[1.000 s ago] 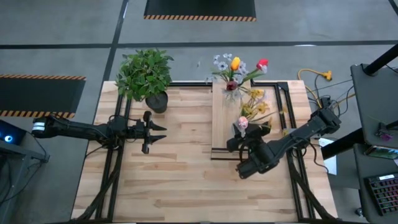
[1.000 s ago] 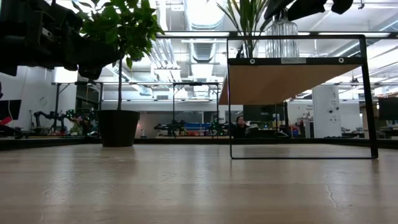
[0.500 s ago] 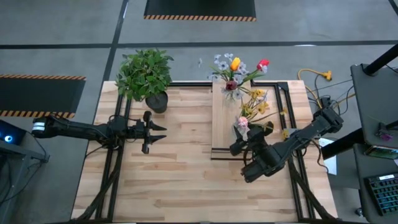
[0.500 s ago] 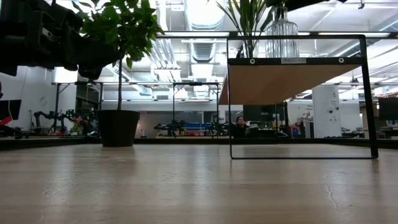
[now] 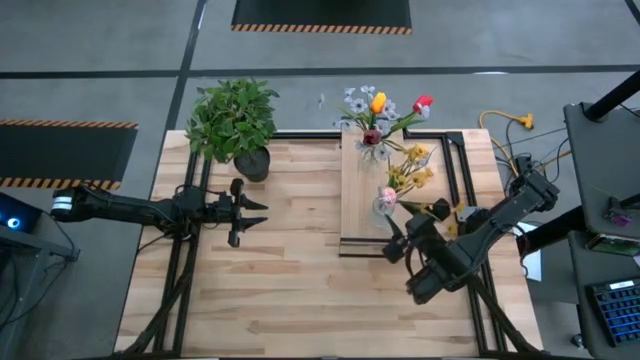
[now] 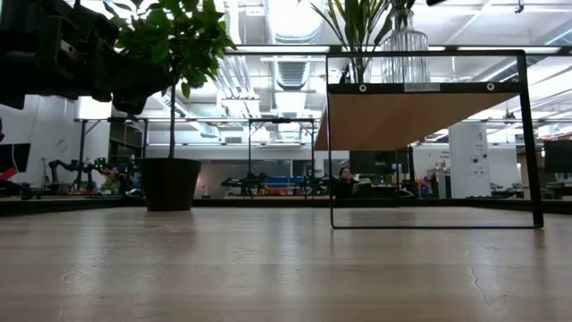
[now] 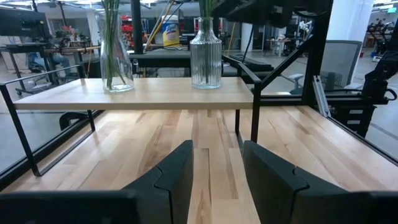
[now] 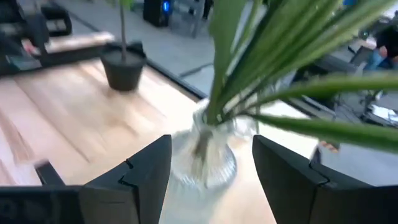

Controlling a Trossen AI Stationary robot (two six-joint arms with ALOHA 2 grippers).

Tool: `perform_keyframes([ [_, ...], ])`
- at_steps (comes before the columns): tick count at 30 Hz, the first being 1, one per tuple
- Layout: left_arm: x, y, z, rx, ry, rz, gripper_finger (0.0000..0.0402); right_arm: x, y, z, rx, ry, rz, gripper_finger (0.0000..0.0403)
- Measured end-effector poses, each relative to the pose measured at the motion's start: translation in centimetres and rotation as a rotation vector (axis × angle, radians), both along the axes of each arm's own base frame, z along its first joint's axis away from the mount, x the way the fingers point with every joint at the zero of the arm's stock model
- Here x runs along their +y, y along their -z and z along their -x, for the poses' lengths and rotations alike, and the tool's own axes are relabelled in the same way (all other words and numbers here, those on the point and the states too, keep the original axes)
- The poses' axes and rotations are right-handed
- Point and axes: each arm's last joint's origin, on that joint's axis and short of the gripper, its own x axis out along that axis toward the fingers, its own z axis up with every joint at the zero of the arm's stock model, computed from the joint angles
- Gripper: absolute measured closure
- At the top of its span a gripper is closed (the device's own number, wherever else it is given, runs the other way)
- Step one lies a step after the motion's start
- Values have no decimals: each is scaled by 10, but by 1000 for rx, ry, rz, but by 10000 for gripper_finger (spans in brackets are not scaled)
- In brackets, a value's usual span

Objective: Pick and place flowers into a vace then onto a shelf
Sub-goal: Return to Home Position

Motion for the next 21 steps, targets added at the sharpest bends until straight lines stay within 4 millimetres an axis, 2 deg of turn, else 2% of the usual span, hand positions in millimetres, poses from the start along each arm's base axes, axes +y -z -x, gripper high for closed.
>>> perform_keyframes([
  [7,0,0,0,1,0,0,279,7,2,10,140,-51,-29,188],
  [13,0,0,0,1,0,0,279,14,0,26,278,-102,-169,188],
  [17,0,0,0,2,0,0,279,28,2,41,310,-179,-181,188],
  [21,0,0,0,2,0,0,279,50,13,58,294,-294,-173,188],
])
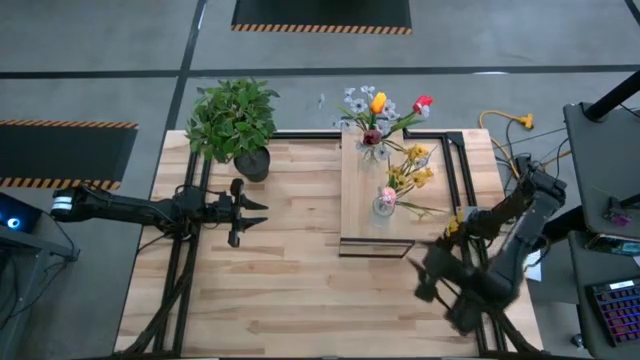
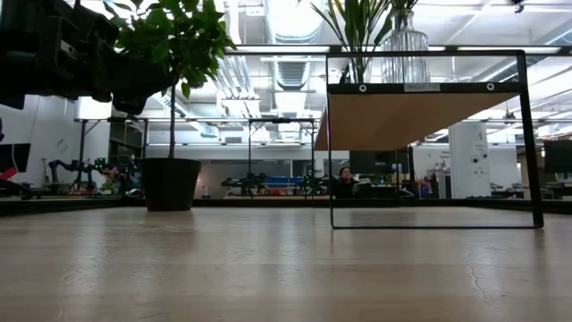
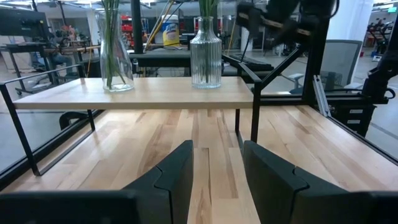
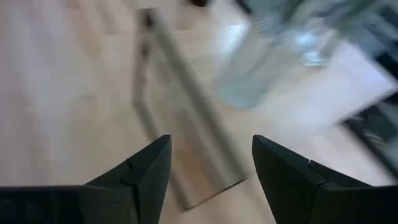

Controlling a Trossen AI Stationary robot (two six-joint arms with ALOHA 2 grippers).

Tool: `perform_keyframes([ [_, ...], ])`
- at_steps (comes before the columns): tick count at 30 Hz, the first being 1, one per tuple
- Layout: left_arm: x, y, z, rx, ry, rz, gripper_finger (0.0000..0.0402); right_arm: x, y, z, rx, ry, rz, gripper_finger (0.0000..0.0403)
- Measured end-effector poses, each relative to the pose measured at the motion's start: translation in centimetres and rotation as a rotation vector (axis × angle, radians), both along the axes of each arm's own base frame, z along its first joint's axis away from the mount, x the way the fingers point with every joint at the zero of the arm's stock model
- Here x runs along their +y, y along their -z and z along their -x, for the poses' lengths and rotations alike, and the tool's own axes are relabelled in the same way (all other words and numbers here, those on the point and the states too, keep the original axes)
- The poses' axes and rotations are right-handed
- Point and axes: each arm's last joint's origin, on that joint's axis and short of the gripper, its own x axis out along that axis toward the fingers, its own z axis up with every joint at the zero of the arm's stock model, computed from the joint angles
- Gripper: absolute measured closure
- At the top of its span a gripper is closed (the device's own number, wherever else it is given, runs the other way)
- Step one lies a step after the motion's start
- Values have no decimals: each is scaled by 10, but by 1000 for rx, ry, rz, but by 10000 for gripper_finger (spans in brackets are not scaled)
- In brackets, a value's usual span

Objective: Pick and place flowers into a vace then onto a shelf
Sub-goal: Return to Home Position

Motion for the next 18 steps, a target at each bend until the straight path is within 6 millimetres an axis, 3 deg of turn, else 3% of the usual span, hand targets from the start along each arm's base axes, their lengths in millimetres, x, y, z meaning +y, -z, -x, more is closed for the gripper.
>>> perform_keyframes([
  [5,0,0,0,0,0,0,279,33,24,16,-113,-180,-77,188],
  [11,0,0,0,-3,0,0,279,69,56,18,-223,-446,-173,188],
  [15,0,-3,0,-30,-3,-47,279,83,74,10,-278,-723,-245,188],
  [18,0,-3,0,-30,-2,-32,279,81,83,3,-356,-981,-283,188],
])
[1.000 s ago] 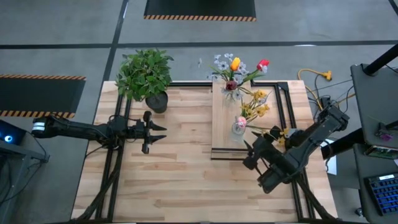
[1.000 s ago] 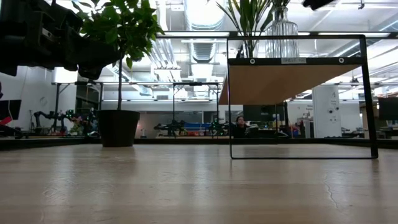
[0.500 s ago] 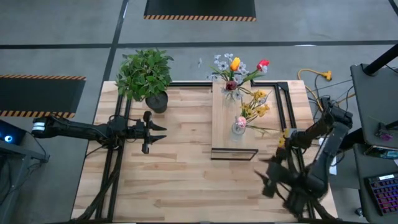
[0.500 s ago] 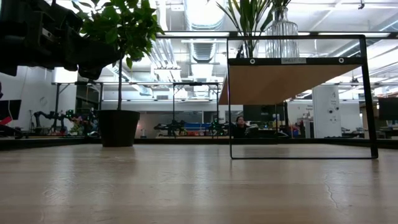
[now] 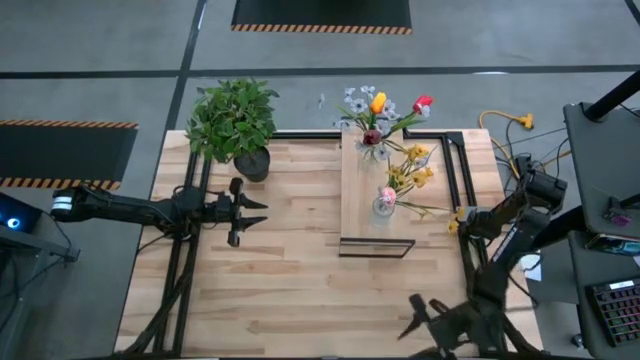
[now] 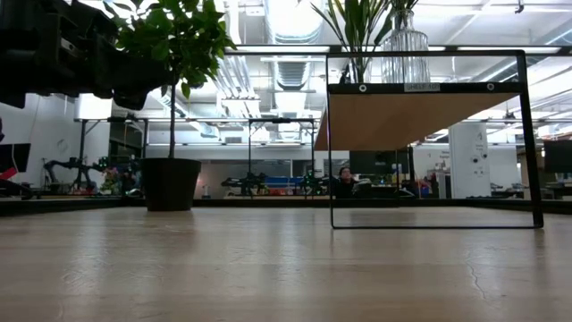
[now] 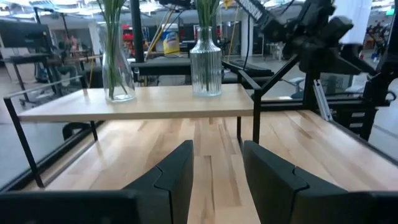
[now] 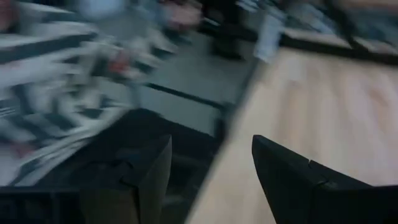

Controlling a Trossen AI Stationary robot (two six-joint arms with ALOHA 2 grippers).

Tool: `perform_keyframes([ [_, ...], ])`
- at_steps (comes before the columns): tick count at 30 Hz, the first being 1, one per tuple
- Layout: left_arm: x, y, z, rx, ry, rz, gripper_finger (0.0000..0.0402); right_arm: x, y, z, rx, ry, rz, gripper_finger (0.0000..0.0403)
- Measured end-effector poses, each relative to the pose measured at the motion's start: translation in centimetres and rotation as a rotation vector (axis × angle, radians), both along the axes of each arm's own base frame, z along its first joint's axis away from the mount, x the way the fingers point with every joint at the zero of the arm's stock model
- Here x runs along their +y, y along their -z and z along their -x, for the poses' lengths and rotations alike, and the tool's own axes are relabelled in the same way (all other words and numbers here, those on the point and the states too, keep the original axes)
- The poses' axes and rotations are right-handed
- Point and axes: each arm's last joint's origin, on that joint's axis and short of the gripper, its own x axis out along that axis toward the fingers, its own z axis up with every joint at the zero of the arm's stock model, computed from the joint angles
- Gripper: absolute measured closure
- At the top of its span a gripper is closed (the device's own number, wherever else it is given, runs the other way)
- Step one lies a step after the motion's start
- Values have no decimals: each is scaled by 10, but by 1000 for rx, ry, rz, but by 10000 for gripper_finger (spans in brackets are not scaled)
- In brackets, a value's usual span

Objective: Pick and place flowers into a vace then onto a shelf
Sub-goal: Return to Home Position

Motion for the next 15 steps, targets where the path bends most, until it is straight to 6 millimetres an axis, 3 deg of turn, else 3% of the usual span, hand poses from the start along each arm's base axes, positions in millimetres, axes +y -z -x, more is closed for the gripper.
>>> perform_keyframes([
  [3,0,0,0,-1,2,30,279,-12,10,-5,-90,-125,23,189],
  [8,0,0,0,3,4,64,279,-52,25,-14,-122,-8,106,211],
  [15,0,0,0,3,5,74,279,-95,12,-1,-265,-124,57,292],
])
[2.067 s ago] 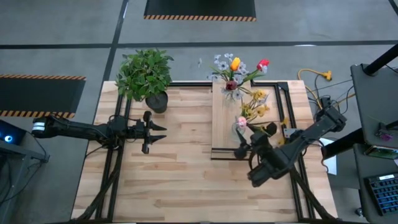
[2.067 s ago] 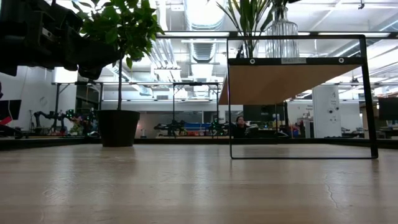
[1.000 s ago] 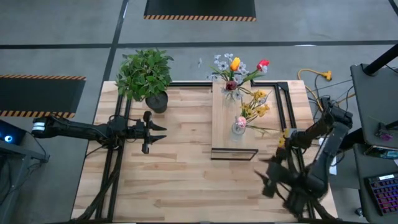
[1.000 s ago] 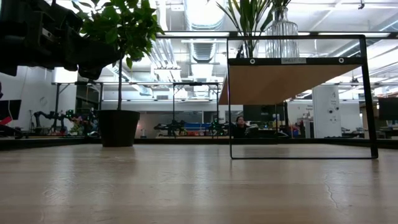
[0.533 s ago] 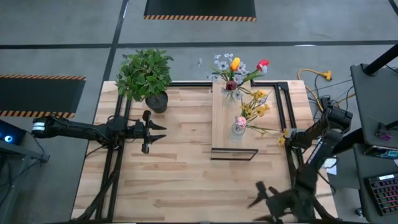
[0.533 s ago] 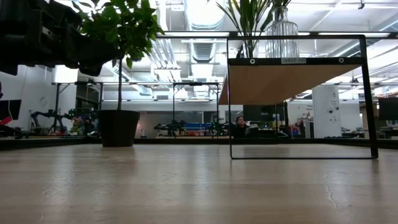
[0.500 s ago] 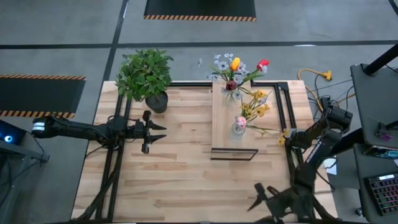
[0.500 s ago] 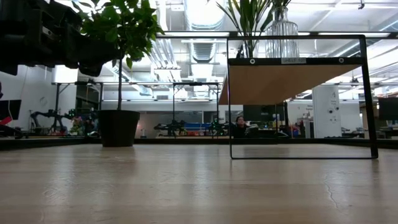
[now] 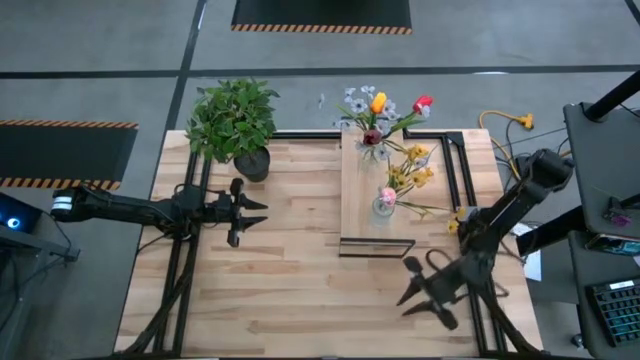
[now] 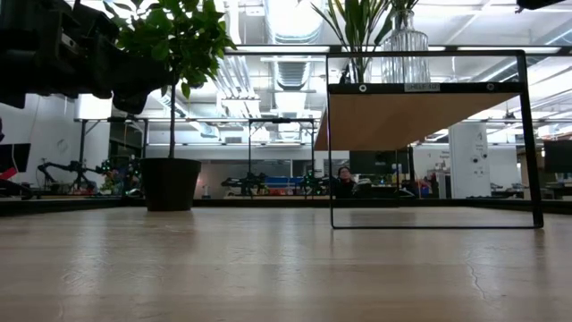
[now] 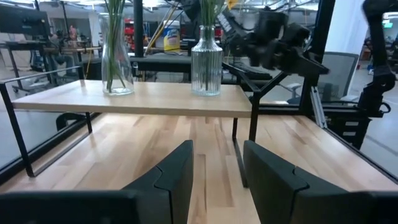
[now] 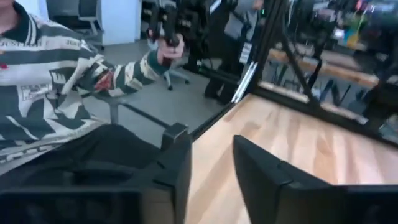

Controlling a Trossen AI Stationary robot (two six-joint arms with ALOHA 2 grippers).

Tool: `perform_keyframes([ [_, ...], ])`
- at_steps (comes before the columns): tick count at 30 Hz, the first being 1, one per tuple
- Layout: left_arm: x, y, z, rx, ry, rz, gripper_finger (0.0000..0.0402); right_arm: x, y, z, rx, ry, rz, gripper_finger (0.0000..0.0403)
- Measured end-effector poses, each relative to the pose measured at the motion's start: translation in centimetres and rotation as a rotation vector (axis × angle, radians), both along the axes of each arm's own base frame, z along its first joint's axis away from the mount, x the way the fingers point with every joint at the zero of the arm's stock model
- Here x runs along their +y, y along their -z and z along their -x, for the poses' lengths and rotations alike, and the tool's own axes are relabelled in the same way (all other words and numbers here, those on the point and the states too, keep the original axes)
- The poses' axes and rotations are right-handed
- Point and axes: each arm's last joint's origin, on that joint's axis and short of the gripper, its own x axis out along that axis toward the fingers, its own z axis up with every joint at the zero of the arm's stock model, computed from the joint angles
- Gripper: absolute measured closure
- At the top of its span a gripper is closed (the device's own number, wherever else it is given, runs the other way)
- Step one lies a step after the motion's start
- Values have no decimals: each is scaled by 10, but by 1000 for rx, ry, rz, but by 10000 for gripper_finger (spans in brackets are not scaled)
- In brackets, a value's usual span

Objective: Pick and place flowers into a vace then onto a shelf
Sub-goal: Return to Home Position

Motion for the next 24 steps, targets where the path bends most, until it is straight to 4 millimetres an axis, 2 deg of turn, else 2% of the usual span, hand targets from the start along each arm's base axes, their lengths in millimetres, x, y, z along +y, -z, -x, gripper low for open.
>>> perform_keyframes([
  [5,0,0,0,4,1,13,279,-28,-8,23,-114,-5,-5,359],
  [8,0,1,0,6,1,13,279,-46,-12,34,-188,65,-18,388],
  [11,0,0,0,4,1,13,279,-66,-14,40,-231,154,-51,393],
  [15,0,0,0,5,1,13,279,-88,-15,42,-206,247,-58,394],
  [24,0,1,0,6,0,13,279,-121,-19,48,-229,384,-61,394],
])
